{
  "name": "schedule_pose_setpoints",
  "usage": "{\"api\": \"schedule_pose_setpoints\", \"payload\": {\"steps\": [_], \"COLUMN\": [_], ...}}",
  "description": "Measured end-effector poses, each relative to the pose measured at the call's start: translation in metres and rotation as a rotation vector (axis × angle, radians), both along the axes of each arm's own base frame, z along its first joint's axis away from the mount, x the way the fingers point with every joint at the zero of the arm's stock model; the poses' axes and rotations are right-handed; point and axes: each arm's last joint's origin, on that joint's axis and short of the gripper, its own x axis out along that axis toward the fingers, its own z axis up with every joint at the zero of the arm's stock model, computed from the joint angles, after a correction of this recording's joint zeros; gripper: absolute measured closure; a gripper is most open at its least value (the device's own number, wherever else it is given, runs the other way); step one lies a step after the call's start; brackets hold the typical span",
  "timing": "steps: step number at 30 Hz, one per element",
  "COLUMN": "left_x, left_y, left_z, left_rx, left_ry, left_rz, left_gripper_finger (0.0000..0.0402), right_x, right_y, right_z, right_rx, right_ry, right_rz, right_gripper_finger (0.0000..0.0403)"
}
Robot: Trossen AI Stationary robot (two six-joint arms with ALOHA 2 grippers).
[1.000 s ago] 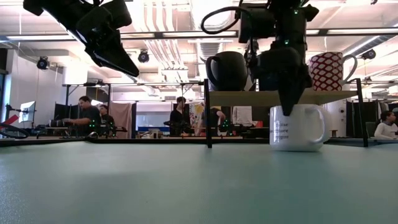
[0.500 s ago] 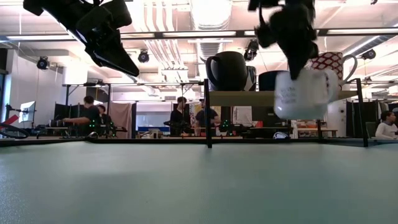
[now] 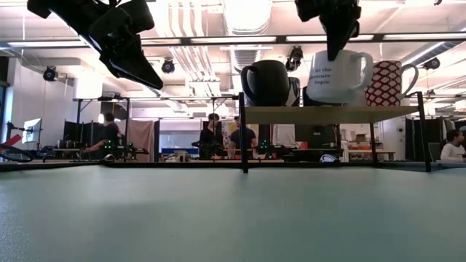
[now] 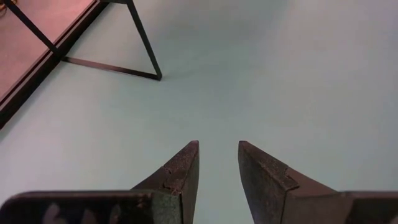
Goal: Place coffee mugs
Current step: Put the white mug on the shelf
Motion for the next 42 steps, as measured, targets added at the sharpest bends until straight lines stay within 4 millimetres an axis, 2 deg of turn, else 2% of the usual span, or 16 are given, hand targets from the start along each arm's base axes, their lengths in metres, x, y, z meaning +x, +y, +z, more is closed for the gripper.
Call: {"api": "schedule_pose_setpoints", "payload": {"steps": [10,26,42], "left_x": [0.000,0.000,0.000], "left_y": [0.000,0.000,0.000], "left_z": [0.000,0.000,0.000], "left_rx": [0.001,0.009,0.009], "left_ry": [0.000,0.003,0.004], "left_rz": [0.000,-0.007,-0.007], "left_gripper_finger": [0.0306,0.0306,0.0306], "right_x": [-0.009,-0.024,-0.028], "right_y": [-0.033,-0.072,-0.080], "right_z": [-0.001,-0.002,-0.002], "right_rx": [-0.025,-0.043,-0.094], "right_ry": [0.035,0.093,0.158], "right_rz": [-0.076,-0.038,0.160], "right_gripper_finger": [0.0390,0.0390,0.0390]}}
